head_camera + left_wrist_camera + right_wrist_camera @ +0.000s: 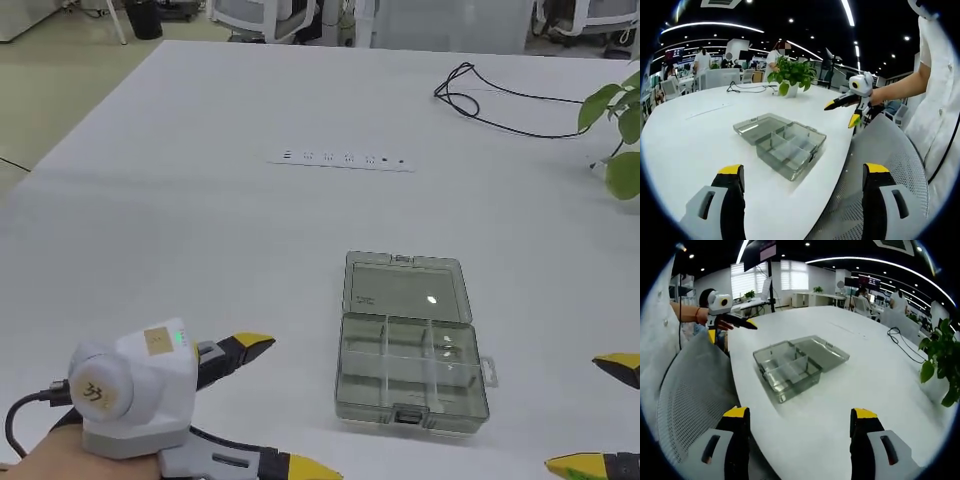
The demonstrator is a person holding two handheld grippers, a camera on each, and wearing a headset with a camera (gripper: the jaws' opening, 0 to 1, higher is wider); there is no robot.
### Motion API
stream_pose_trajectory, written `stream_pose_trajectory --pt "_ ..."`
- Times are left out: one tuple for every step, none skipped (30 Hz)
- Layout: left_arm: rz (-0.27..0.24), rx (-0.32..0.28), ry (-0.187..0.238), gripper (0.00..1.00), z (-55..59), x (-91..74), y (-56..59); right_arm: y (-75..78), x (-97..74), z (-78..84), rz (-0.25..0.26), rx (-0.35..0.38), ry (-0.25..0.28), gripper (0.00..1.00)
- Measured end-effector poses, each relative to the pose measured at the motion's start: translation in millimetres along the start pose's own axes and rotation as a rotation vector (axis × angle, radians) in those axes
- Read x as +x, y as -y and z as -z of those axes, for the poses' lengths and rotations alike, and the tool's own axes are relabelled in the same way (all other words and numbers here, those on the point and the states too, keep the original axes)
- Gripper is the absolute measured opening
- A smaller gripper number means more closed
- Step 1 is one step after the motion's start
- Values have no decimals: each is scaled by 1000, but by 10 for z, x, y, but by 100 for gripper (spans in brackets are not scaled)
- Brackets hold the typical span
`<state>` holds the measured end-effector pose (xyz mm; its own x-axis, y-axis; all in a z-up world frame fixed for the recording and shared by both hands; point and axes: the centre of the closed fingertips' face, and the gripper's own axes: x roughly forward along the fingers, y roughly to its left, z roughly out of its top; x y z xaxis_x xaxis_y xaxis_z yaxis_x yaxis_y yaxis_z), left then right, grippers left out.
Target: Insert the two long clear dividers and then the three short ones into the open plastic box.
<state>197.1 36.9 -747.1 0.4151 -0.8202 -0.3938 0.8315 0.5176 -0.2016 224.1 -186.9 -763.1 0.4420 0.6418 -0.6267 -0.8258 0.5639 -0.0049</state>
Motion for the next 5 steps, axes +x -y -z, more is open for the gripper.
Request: stream_pose_trajectory --pt "0 0 -1 100 1 0 1 2 -2 -6 1 -1 0 83" --pt "1 3 -4 100 6 0 3 4 -5 -9 1 -3 1 83" --pt "2 5 -5 100 6 1 3 5 -8 -17 2 -4 4 83" --pt "2 5 -5 100 2 3 2 5 -11 -19 2 -5 5 83" --pt "1 4 -4 100 -2 4 -1 2 -14 -20 1 -5 4 83"
